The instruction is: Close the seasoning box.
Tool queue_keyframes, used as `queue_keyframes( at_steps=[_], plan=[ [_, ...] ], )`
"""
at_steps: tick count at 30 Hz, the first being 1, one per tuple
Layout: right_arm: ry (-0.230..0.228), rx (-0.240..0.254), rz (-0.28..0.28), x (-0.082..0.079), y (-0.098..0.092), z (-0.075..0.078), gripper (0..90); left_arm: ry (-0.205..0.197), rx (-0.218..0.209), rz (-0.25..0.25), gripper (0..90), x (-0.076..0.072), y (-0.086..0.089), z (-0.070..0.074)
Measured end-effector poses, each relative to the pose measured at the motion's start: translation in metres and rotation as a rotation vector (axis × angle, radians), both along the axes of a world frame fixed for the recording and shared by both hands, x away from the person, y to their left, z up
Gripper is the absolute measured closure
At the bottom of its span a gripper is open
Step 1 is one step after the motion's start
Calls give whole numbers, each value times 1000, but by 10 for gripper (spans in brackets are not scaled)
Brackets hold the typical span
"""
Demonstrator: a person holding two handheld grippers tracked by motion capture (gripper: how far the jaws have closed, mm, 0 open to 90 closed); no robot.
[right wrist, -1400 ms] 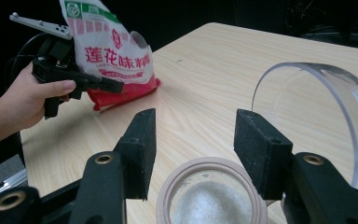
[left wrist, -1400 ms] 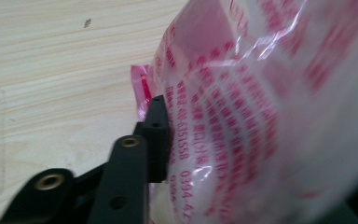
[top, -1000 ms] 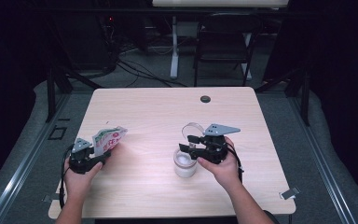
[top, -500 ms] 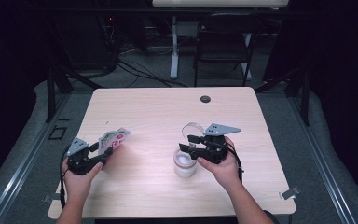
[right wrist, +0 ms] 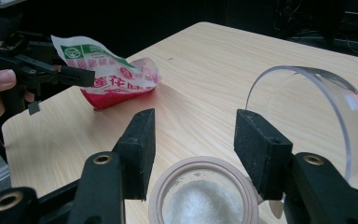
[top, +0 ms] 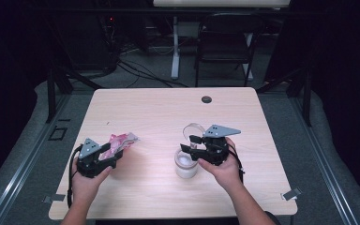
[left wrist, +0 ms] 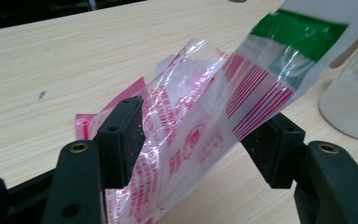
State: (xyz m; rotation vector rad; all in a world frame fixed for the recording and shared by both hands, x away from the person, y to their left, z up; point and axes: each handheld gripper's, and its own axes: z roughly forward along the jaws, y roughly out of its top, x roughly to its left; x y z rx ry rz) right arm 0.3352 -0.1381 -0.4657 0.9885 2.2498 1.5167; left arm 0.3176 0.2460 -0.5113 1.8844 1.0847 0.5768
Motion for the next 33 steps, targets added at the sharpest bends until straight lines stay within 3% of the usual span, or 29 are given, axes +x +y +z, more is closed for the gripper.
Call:
queue_keyframes(
  at_steps=[3, 6, 10, 12, 24, 33],
  plan=[
    [4, -4, 6, 0, 0, 1, 495, 2, 11, -18, 400, 0, -5, 0],
    [10, -3, 9, -1, 1, 1, 522, -2, 49, -43, 399, -2, -11, 2],
    [19, -9, 29, -1, 3, 0, 539, 4, 46, -57, 393, -4, -18, 2],
    [12, -19, 33, -2, 4, 0, 538, 3, 64, -61, 393, -4, -22, 2],
    [11, -58, 38, -3, 5, 0, 591, 6, 47, -118, 394, -9, -39, 5],
    [7, -26, 35, -5, 1, 2, 693, 7, 59, -146, 398, -13, -50, 6]
  ],
)
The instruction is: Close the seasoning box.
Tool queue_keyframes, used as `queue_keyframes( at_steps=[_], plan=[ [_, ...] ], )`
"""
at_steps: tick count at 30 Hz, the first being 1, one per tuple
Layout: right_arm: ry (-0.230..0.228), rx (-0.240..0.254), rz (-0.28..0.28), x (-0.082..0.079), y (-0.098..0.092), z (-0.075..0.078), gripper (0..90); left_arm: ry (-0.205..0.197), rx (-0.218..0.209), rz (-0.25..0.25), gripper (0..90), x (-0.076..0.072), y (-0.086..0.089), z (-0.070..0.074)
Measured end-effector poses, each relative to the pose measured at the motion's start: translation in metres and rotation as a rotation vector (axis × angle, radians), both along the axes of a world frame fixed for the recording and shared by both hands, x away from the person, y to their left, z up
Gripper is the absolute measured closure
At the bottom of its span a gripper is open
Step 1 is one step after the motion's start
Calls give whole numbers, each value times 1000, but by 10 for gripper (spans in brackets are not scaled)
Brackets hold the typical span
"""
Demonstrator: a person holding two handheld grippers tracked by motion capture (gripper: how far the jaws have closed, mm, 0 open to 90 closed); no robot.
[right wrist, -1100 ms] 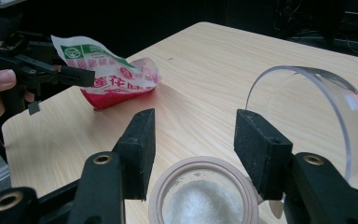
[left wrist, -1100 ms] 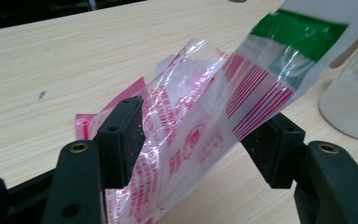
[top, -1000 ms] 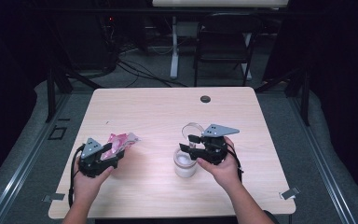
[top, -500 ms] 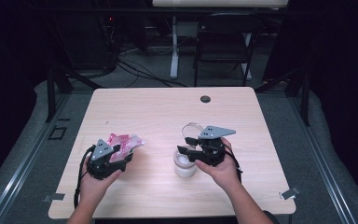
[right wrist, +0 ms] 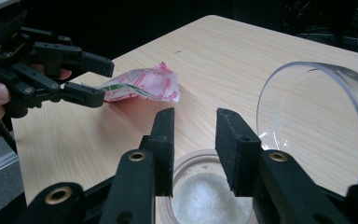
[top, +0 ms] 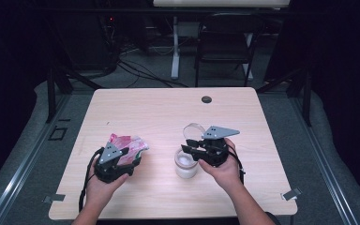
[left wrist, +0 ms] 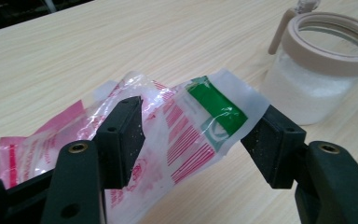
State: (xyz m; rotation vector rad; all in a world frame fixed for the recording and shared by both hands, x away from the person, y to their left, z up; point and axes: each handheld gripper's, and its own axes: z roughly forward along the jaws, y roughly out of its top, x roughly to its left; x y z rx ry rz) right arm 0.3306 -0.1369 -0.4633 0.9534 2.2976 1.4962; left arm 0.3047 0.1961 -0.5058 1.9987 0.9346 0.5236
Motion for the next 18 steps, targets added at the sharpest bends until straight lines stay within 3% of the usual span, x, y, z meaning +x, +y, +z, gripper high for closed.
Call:
queue_keyframes(
  at_steps=[7, 18],
  plan=[
    [-5, -1, 1, -1, -3, 2, 747, -2, -15, -26, 409, -3, -5, 3],
    [-24, -14, -3, -3, -9, 11, 825, -2, -6, -45, 410, -6, -14, 7]
  ],
)
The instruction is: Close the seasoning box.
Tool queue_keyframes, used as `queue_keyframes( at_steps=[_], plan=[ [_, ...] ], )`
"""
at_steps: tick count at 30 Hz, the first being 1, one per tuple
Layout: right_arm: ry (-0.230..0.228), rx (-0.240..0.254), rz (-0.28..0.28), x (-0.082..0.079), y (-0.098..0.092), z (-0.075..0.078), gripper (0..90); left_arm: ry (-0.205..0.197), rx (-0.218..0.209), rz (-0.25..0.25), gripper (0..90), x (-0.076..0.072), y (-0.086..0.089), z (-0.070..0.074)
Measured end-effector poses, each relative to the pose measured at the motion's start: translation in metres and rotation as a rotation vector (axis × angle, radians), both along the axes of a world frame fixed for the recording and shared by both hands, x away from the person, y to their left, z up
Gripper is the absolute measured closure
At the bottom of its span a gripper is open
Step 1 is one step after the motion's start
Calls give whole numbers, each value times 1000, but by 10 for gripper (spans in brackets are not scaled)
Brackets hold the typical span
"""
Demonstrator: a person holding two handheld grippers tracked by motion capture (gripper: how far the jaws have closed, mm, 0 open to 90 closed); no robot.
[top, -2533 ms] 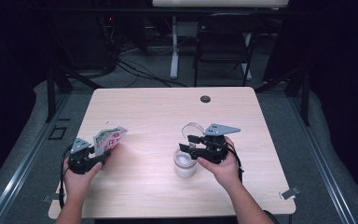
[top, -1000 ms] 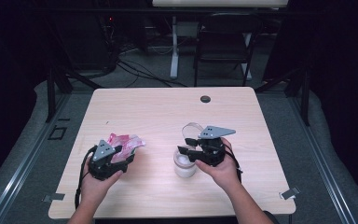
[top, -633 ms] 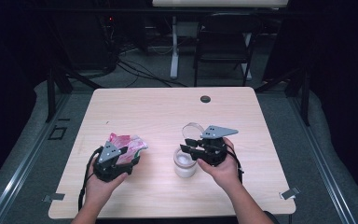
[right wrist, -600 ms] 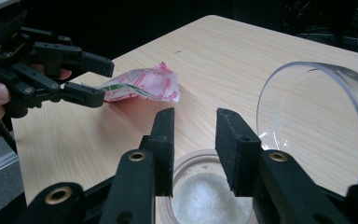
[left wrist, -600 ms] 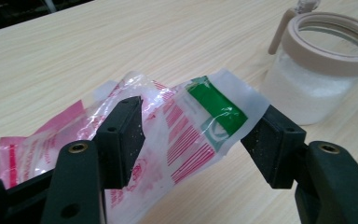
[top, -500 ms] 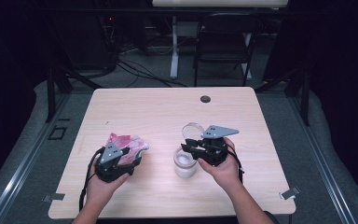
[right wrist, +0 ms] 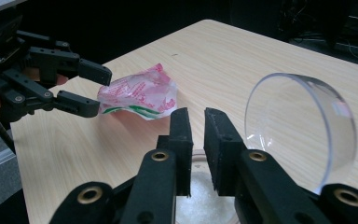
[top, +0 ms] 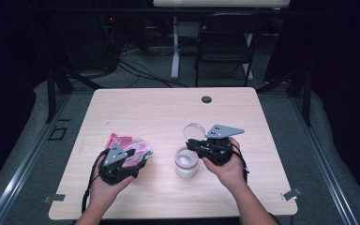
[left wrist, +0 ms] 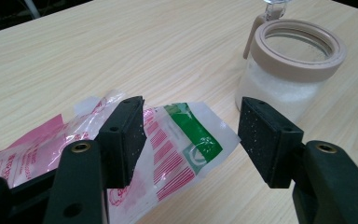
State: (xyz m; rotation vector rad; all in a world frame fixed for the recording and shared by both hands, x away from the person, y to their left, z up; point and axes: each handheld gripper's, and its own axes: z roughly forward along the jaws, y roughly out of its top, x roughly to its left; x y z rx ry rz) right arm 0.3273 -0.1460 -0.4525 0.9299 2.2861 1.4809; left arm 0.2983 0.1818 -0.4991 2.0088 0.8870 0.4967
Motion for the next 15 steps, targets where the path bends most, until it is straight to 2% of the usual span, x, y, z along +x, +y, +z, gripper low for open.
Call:
queue_keyframes(
  at_steps=[3, 7, 15],
  plan=[
    [0, 2, -13, 1, -5, 2, 854, 3, -9, -1, 412, -1, -2, 0],
    [-5, 11, -33, 2, -14, 6, 898, 3, 0, -8, 414, -2, -4, 0],
    [-10, 36, -89, 6, -34, 11, 900, -4, 2, -16, 413, -4, -8, 1]
  ],
)
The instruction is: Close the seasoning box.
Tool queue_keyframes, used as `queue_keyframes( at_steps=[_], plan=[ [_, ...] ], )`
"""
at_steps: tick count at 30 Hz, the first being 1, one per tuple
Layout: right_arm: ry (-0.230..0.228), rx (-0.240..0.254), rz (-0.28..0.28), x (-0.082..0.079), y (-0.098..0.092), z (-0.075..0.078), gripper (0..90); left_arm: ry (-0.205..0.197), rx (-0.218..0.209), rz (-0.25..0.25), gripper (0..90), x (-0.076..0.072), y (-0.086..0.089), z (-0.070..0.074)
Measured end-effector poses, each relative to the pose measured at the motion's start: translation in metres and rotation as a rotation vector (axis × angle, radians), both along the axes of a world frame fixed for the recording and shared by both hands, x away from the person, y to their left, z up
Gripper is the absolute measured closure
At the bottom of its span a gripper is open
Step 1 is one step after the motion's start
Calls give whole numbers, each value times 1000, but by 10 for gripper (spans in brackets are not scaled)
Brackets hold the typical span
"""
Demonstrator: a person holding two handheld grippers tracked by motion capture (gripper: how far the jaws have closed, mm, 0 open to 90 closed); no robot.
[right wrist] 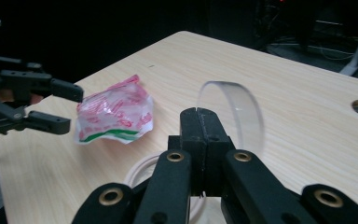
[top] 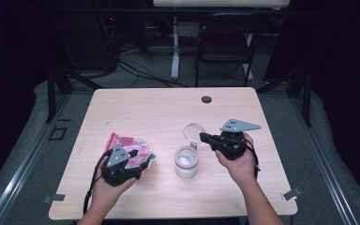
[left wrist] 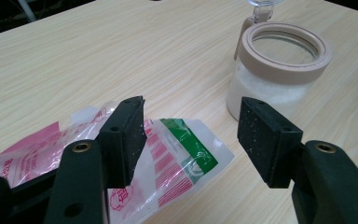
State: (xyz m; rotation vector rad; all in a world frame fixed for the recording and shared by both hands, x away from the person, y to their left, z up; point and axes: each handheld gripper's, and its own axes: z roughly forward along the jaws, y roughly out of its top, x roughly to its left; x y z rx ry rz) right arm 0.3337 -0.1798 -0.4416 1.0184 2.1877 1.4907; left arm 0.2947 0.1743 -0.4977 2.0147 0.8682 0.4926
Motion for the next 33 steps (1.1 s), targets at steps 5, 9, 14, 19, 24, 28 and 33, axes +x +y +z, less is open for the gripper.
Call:
queue_keyframes(
  at_steps=[5, 9, 14, 19, 24, 28, 33],
  plan=[
    [12, 17, -43, 6, -12, -3, 900, 2, 7, -1, 414, 0, 0, -1],
    [24, 15, -62, 10, -17, -7, 900, 5, 8, 4, 415, 0, 0, -2],
    [19, 1, -79, 13, -17, -11, 900, 4, 11, 4, 416, 0, 1, -2],
    [22, -5, -88, 16, -17, -13, 900, 7, 12, 7, 416, -1, 2, -3],
    [33, -5, -88, 18, -18, -16, 900, 4, 7, 12, 416, -2, 3, -3],
    [37, -8, -96, 22, -18, -19, 900, 2, 6, 14, 421, -3, 4, -3],
    [58, 0, -108, 30, -17, -27, 900, 3, 4, 14, 458, -6, 5, -3]
  ],
)
